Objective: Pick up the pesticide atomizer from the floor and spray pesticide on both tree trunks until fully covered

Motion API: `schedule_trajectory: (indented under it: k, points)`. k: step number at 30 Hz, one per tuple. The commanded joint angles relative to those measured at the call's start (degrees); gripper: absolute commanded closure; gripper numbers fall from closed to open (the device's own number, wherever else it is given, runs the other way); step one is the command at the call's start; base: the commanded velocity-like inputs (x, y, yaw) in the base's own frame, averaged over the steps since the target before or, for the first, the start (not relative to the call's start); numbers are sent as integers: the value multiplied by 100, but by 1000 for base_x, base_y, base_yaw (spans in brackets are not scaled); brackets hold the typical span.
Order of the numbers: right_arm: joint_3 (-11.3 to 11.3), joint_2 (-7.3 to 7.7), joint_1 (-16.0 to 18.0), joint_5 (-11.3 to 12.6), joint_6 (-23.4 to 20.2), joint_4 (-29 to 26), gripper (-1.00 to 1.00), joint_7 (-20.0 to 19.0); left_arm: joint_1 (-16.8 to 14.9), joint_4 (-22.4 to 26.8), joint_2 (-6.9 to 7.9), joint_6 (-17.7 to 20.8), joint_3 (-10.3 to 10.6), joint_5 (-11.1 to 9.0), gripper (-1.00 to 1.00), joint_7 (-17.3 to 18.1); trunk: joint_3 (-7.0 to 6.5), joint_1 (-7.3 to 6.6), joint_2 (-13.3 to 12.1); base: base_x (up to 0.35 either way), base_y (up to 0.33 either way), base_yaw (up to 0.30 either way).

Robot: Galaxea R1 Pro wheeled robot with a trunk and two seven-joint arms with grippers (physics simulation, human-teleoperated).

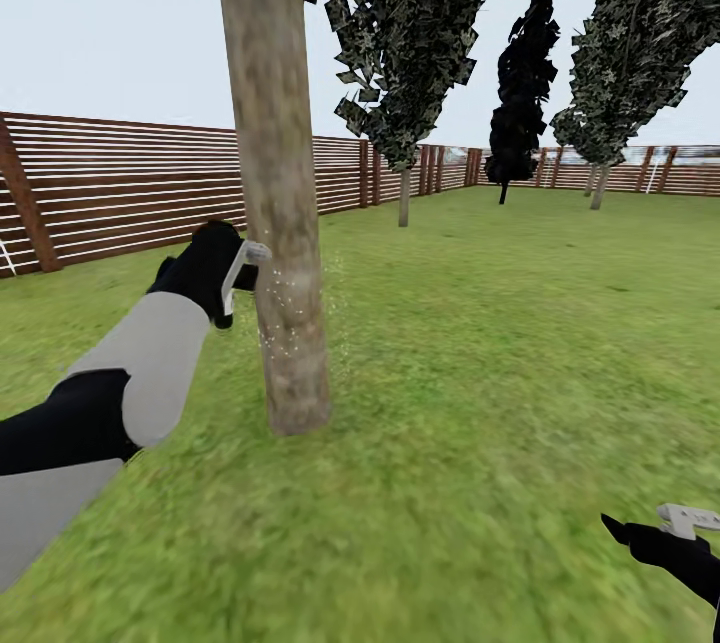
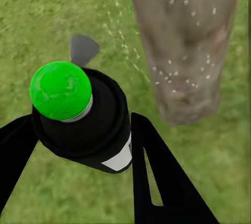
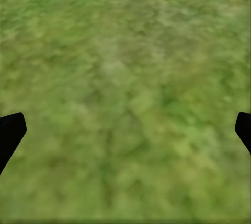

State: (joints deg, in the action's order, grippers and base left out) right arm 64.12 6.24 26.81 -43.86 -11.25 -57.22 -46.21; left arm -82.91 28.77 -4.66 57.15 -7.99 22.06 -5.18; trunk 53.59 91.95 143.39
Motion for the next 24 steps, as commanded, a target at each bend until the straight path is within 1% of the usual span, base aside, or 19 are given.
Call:
schedule_trajectory:
  k: [1,7,9,14,15,17,21,24]
  points:
    - [1,0,0,0,0,0,-100,-1,-84,-2,0,3,-1,0,100,-1,1,1,-1,0,0,0]
    - [4,0,0,0,0,-3,-100,-2,-494,-11,0,23,-1,0,100,-1,1,1,-1,0,0,0]
    - [4,0,0,0,0,-6,-100,-2,-584,-12,0,24,-1,0,100,-1,1,1,-1,0,0,0]
    - [4,0,0,0,0,-9,-100,-2,-652,-47,0,24,0,0,100,-1,1,1,-1,0,0,5]
    - [4,0,0,0,0,-9,-100,-2,-654,-216,0,24,1,0,100,-1,1,1,-1,0,0,120]
    - [4,0,0,0,0,-9,-100,6,-656,-545,0,17,7,0,100,-1,1,1,-1,0,0,210]
    - [4,0,0,0,0,-9,-100,7,-657,-613,0,15,0,0,100,-1,1,1,-1,0,0,251]
    - [4,0,0,0,0,-9,-100,7,-657,-633,0,15,-1,-1,100,-1,1,1,-1,0,-222,91]
